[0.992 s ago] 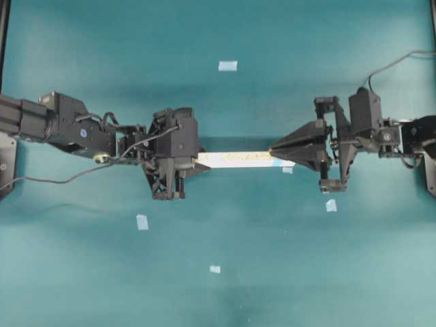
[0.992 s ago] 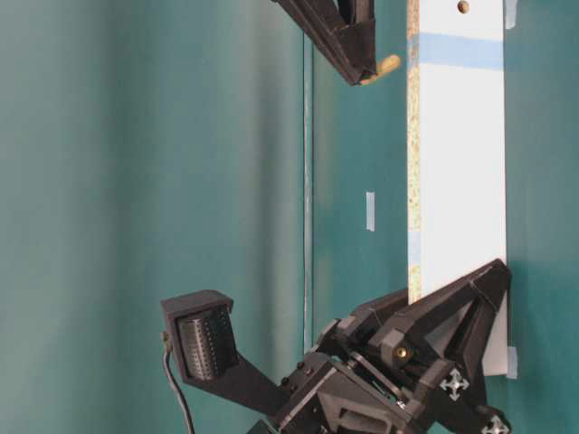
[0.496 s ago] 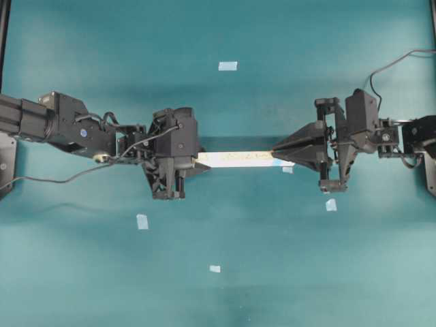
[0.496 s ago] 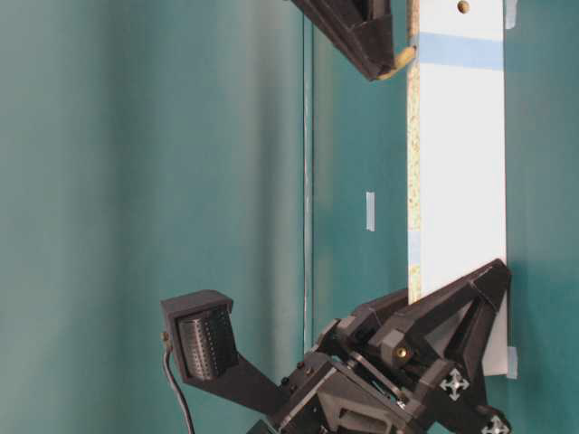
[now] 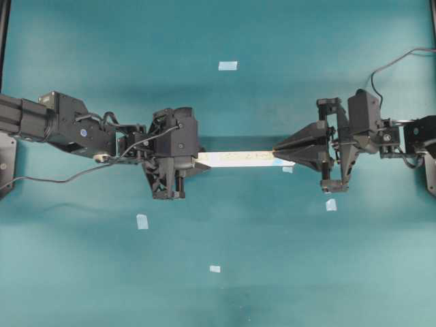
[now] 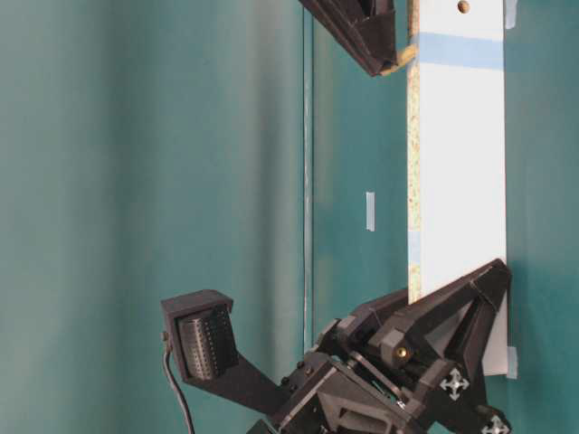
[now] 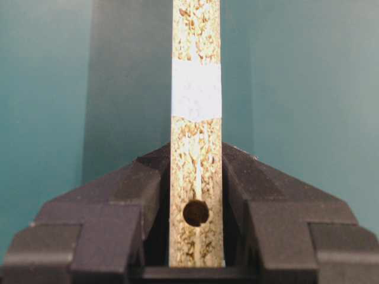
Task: Move the wooden board into place and insert the rod into its hole.
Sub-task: 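Lower the dowel into the hole in the board held by left gripper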
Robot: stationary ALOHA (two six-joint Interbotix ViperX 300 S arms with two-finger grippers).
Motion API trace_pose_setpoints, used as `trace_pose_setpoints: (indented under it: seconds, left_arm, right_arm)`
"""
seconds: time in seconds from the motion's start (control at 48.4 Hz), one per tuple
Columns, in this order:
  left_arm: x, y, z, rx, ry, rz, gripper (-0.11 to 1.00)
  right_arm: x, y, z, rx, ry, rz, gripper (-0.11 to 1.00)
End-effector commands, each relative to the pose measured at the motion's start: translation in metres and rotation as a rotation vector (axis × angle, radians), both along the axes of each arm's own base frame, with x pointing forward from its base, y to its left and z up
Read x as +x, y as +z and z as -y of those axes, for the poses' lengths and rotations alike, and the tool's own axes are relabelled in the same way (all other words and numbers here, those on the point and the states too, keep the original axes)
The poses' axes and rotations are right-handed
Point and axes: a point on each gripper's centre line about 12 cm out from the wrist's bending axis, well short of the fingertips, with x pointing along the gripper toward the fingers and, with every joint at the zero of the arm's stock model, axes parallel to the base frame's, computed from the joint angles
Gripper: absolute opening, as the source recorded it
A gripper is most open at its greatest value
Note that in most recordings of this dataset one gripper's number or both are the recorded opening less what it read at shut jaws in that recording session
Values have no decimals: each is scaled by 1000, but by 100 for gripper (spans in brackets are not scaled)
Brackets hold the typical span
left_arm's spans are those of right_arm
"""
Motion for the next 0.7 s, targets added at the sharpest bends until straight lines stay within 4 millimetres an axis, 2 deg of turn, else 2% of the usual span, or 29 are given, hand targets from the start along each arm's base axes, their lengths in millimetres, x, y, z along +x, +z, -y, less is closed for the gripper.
trace_pose_setpoints:
  seconds: [0.0,0.269,0.682]
  left_arm:
    - [2,4,2,1,-7,8,21]
    - [1,4,2,1,-7,6,21]
    - [2,5,2,1,-6,9,21]
  right_arm:
    - [-3,2,0,-1,-3,5,12]
    - [-8,-3,0,1,-3,-21,12]
    - [-8,-18,-4,3,7,-164,12]
